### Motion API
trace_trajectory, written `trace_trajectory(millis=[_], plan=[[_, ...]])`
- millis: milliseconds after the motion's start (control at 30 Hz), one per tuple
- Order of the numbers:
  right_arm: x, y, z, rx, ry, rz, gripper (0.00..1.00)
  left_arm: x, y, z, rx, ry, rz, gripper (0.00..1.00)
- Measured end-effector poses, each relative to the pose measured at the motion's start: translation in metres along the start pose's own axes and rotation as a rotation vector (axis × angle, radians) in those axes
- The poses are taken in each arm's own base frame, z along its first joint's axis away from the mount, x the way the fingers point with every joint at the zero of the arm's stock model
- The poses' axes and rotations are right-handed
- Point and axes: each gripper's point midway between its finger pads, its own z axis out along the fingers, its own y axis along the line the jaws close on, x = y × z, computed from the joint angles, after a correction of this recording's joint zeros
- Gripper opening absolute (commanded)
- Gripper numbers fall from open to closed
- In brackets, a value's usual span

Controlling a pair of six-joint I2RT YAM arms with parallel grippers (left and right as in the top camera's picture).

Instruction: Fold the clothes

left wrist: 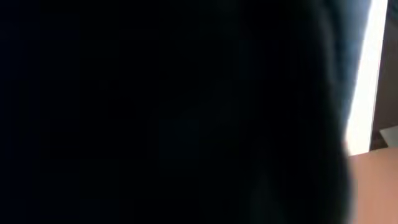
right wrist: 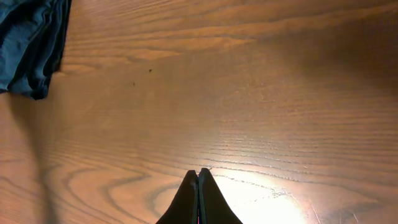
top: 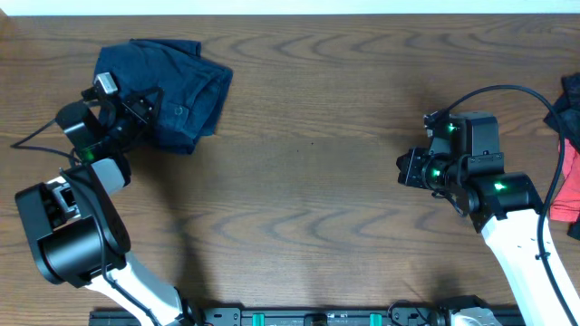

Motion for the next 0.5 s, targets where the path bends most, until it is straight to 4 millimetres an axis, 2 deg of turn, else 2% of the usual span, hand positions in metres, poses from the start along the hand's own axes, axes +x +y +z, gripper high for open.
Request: trace_trajectory(millis=[133,233,300,500], plan=[[0.000,0.000,0.000,0.000,0.000,0.000,0.01,0.001,0.000,-0.003,0.008,0.017,-0.027,0.06],[0.000,0.000,0.000,0.000,0.000,0.000,0.01,-0.006,-0.008,-0.003,0.041,-0.003,-0.042,0.06],[0.000,0.000,0.000,0.000,0.000,0.000,0.01,-0.021,-0.027,-0.004,0.112,-0.055,-0.002,0.06],[0.000,0.000,0.000,0.000,-0.001,0.000,0.01,-0.077,-0.110,-0.017,0.361,-0.203,0.092,0.06]])
